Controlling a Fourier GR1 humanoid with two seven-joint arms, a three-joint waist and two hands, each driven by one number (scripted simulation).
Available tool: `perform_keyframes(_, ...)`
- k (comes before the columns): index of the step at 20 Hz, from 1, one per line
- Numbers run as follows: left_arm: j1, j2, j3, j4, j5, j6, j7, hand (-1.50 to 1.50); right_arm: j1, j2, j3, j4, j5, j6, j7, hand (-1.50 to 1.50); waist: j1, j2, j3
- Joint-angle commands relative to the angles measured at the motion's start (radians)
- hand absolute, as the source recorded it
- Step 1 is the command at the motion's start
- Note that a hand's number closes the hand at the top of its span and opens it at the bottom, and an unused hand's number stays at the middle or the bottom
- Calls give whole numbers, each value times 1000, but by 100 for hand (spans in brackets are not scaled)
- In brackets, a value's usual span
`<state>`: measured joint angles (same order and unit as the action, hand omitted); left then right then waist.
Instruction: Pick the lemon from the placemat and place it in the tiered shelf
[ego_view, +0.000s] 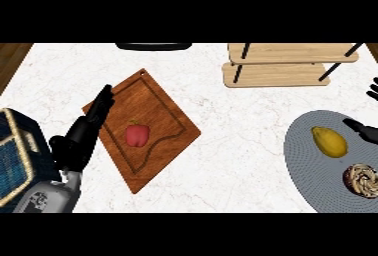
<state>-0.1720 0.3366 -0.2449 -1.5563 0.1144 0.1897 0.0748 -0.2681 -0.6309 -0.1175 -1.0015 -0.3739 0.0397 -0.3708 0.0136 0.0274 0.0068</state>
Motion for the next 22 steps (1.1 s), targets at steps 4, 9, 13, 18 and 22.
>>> perform_keyframes(4,-17,-36,-1,88,-5,-21,-49,0,-70,-109,-65,297,-66,417,-181,-150,8,-14,-3)
perform_keyframes(9,-56,-48,4,146,-13,-40,-63,0,-113,-205,66,315,142,478,-249,-150,6,-16,-4)
perform_keyframes(13,-9,-90,-31,103,-75,21,-59,0,-208,-254,94,286,192,489,-143,-150,3,-26,-7)
perform_keyframes(18,-42,-66,10,141,-43,-30,-63,0,-263,-346,178,164,283,544,-18,-150,-7,-29,-9)
perform_keyframes(22,-35,-80,9,166,-51,-23,-63,0,-227,-372,280,45,418,533,-16,-150,-15,-29,-9)
